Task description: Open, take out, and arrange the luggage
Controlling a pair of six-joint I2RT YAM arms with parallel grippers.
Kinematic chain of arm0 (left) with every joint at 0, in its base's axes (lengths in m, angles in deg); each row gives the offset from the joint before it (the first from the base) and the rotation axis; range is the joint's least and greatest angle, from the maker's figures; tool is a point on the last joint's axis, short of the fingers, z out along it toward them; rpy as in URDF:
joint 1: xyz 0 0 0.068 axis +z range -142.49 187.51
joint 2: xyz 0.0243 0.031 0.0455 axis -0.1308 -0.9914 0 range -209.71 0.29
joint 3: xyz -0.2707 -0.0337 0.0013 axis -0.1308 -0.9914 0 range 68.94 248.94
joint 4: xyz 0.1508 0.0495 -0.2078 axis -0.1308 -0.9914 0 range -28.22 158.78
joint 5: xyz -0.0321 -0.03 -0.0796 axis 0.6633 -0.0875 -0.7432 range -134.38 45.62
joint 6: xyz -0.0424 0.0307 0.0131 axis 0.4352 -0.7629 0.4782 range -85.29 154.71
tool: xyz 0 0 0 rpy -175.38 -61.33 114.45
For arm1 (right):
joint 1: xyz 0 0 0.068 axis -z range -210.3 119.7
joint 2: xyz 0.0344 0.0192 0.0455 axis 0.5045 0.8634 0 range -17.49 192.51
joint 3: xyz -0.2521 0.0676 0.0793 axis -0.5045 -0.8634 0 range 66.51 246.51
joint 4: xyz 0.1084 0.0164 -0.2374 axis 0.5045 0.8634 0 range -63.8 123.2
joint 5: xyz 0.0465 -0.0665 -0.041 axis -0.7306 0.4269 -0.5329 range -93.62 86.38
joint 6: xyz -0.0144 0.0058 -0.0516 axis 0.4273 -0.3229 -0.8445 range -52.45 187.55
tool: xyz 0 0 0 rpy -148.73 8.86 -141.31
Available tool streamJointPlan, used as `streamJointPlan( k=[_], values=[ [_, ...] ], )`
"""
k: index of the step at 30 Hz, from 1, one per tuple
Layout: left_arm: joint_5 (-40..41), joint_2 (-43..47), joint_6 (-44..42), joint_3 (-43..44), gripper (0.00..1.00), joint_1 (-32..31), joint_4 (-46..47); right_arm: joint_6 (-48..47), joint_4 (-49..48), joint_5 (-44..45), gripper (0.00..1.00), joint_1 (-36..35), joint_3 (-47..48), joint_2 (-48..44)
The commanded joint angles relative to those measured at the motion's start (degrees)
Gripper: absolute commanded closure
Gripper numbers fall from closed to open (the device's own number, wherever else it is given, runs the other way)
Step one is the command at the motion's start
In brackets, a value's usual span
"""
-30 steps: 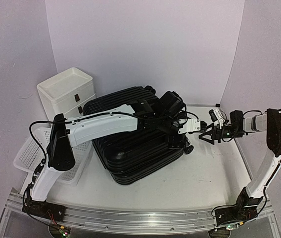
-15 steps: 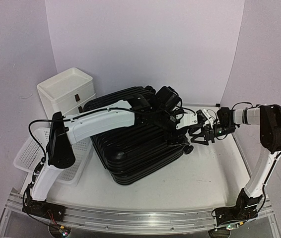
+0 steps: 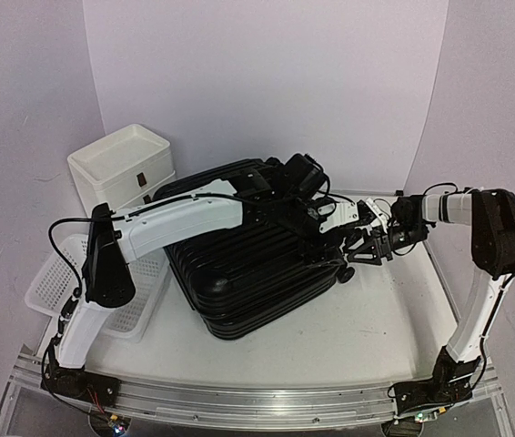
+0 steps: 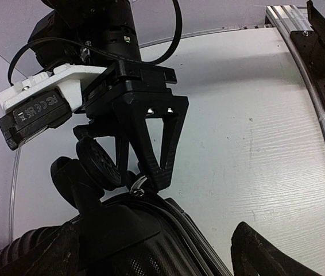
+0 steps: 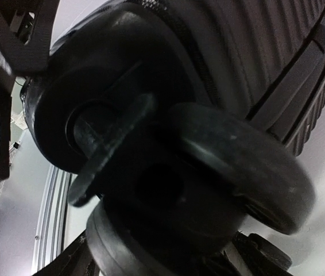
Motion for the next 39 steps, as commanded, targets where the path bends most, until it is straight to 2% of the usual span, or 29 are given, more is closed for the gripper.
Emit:
streamJointPlan(
  k=[1,4,8,12,19,26,29,35,39],
  values=[
    [-2.5,6.4,6.5,1.5,0.08,1.3,-4.6,1.4,1.5,1.8,0.3,-1.7,1.3,-0.9],
    [-6.3,9.9,10.8,0.9,0.07,1.4,-3.6,3.8,1.3,3.6,0.3,-2.4,1.7,-0.6],
    [-8.3,16.7,12.7,-5.8,0.07,1.3,-0.3,7.8,-0.4,4.0,0.34,-3.6,1.3,-0.9],
    [-6.9,23.5,12.5,-13.7,0.07,1.3,2.6,17.3,-12.9,6.7,0.48,-3.8,-4.0,-3.5],
    [-6.4,26.9,13.1,-18.1,0.08,1.3,3.9,16.4,-13.5,9.5,0.7,-4.6,-5.7,-5.2],
    [-6.5,25.9,12.8,-18.1,0.08,1.3,4.5,14.0,-13.5,10.9,0.89,-4.6,-7.4,-7.0],
    [-7.0,24.5,12.4,-17.2,0.08,1.3,4.5,13.0,-13.4,11.2,1.0,-4.5,-7.7,-7.9],
    [-8.2,19.7,9.9,-14.4,0.07,1.3,4.5,11.0,-13.5,14.0,1.0,-4.6,-9.0,-10.7],
    [-5.9,14.8,6.5,-10.9,0.03,0.5,4.5,10.6,-16.1,20.1,1.0,-4.6,-11.0,-13.7]
  ],
)
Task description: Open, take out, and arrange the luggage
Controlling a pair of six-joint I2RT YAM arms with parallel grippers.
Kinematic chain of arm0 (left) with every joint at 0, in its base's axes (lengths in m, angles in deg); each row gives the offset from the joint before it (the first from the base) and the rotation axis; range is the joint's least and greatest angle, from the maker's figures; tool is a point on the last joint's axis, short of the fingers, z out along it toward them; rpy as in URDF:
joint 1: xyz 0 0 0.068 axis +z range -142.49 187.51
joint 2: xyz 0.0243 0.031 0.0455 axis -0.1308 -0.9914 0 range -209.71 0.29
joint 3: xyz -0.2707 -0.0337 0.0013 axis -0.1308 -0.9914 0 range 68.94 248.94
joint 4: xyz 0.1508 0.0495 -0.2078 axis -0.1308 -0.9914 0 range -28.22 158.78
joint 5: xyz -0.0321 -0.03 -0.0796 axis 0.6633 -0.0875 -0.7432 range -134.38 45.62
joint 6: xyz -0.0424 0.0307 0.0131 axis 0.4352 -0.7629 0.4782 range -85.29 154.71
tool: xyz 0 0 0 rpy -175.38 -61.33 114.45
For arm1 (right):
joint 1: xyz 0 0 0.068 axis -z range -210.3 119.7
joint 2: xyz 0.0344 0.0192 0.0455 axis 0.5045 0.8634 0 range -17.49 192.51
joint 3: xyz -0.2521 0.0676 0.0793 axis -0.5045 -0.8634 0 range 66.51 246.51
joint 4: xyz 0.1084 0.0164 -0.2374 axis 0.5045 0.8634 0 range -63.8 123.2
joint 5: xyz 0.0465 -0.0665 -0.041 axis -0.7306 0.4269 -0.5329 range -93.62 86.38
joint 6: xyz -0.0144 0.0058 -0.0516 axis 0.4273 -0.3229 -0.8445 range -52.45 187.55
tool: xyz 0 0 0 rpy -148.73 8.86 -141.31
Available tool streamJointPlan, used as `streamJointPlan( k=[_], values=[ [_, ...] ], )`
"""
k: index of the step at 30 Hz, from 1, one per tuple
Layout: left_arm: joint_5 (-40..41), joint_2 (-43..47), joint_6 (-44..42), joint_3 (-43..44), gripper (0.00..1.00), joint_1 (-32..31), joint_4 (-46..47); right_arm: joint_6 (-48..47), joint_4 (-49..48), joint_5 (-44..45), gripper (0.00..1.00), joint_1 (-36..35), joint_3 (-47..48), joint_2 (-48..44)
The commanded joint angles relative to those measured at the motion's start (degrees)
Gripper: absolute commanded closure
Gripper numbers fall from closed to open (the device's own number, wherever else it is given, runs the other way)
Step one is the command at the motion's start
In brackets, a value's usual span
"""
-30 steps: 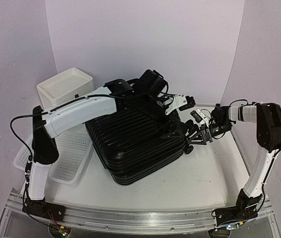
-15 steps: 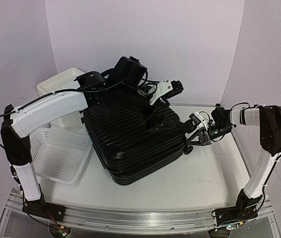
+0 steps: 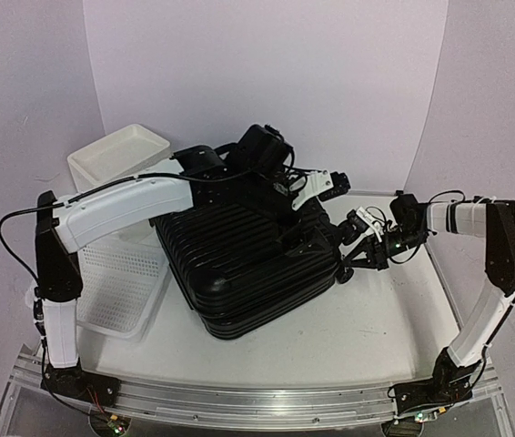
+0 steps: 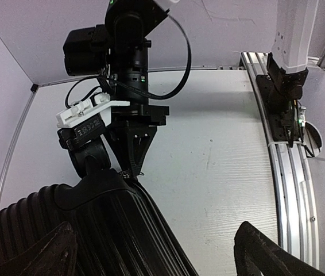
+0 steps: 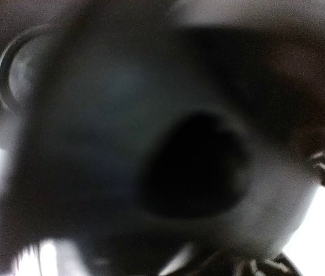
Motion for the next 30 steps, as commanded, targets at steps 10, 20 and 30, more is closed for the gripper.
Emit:
streamJointPlan(
  k=[10,20,30],
  values=[
    [8.5,-14.0,-6.7,11.8,0.01,-1.5,0.7,0.2,-12.2,11.3,1.0,-0.7,-4.9,-5.1],
    [10.1,-10.5,-6.3,4.3,0.03,-1.5,0.6,-3.2,-17.2,2.5,0.97,-0.8,-6.2,-4.1],
    [10.6,-9.5,-5.6,4.8,0.05,-1.4,0.7,-5.0,-17.3,-0.6,0.88,-1.6,-7.2,-4.7]
  ],
)
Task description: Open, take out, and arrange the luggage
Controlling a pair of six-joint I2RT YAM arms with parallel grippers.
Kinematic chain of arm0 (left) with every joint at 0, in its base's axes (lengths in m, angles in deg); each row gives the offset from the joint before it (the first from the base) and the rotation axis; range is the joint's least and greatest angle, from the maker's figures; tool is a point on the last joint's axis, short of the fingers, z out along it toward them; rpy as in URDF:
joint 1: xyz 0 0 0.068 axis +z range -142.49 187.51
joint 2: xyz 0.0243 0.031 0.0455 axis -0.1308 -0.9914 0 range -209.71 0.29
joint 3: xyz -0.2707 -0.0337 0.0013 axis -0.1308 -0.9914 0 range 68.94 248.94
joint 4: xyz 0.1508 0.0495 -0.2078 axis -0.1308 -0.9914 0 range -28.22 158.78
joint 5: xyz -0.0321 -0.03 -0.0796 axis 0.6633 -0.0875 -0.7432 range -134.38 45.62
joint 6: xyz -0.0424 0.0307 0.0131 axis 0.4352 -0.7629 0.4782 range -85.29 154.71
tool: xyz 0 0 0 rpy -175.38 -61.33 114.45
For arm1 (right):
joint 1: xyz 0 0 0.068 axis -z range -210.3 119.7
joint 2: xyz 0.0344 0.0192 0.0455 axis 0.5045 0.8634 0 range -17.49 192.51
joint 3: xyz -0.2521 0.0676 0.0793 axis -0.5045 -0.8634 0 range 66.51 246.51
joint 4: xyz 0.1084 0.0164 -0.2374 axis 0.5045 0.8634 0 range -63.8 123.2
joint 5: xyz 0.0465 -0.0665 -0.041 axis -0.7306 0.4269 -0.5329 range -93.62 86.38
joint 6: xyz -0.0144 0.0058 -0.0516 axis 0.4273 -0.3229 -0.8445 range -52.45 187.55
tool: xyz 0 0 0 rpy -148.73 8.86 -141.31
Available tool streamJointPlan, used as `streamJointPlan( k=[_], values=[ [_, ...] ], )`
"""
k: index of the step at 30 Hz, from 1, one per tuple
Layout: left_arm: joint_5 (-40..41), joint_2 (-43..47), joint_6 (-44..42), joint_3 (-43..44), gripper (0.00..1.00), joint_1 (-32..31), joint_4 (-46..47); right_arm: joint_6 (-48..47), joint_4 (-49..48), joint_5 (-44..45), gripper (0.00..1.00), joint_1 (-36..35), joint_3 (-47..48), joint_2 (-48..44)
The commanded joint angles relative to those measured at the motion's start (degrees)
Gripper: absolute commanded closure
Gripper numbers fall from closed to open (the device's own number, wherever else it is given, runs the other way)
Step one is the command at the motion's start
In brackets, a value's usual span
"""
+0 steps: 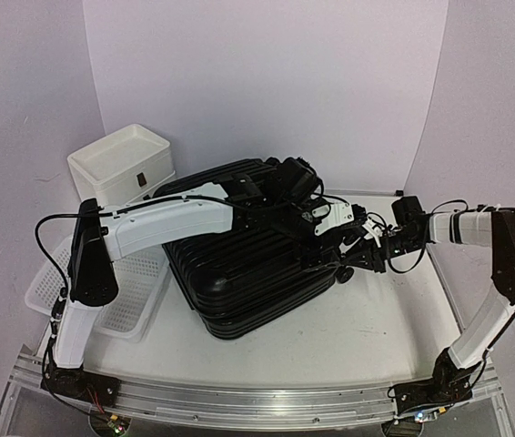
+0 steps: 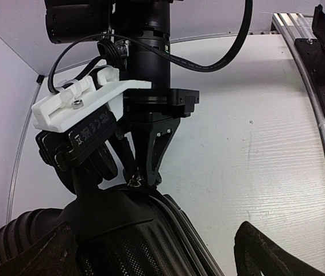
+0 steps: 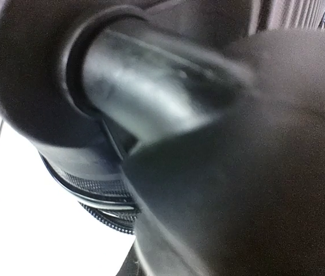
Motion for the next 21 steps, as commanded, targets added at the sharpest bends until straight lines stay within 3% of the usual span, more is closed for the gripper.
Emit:
streamJointPlan(
  k=[1,5,9,14,21],
  values=[
    [2.0,3.0,1.1,-0.4,0.05,0.2,-3.3,-0.9,-1.9,-3.1,0.89,-0.6,0.1,0.0],
    [1.1,2.5,0.6,0.0,0.02,0.2,-3.3,-0.2,-2.4,-1.7,1.0,-0.8,-0.2,0.0],
    [0.4,0.4,-2.2,1.3,0.01,0.3,-3.3,2.1,-5.0,-0.1,1.0,-0.5,-1.1,0.0],
    [4.5,-1.9,-5.3,3.0,0.01,0.3,-5.7,5.2,-5.8,-5.2,1.0,1.7,-0.2,1.1],
    [4.9,-1.4,-4.4,-0.5,0.11,0.6,-8.6,6.6,-5.8,-12.6,1.0,5.6,1.6,3.9]
  ],
)
